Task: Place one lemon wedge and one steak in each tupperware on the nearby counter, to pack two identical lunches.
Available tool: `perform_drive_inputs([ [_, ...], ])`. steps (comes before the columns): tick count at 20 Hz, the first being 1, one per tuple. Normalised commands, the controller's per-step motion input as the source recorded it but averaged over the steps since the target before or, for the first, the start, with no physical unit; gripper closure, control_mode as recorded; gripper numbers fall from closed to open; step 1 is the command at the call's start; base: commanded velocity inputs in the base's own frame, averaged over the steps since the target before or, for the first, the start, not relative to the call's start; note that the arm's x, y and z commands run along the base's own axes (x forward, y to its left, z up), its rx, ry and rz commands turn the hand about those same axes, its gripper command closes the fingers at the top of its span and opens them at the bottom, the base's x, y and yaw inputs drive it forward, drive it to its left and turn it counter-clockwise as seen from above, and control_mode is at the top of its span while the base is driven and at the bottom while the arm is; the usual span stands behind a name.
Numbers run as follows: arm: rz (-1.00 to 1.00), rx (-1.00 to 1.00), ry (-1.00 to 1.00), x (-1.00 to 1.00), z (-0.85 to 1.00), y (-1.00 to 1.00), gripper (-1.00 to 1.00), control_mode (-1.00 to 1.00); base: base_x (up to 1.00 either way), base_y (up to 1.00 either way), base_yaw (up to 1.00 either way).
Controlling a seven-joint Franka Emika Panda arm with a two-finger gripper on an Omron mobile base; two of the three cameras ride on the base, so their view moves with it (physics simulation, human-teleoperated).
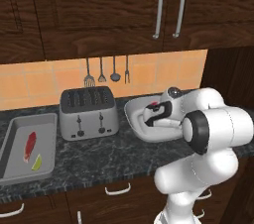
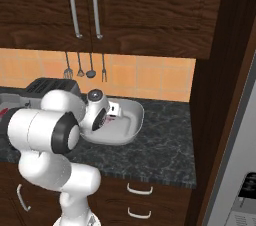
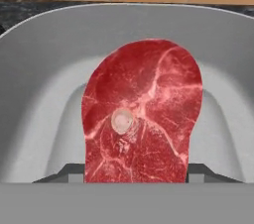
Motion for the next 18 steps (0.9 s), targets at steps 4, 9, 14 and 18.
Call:
perform_drive_inputs([
  [4, 0.00, 0.00, 0.04, 0.07, -0.07, 0.00, -1.00, -1.00, 0.00, 0.00, 0.00],
  [9, 0.00, 0.00, 0.02, -0.05, 0.03, 0.00, -1.00, -1.00, 0.00, 0.00, 0.00],
  [14, 0.00, 0.00, 0.00, -0.44, 0.25, 0.00, -1.00, -1.00, 0.00, 0.00, 0.00],
  [18, 0.00, 0.00, 0.00, -1.00, 0.59, -0.01, -1.00, -1.00, 0.00, 0.00, 0.00],
])
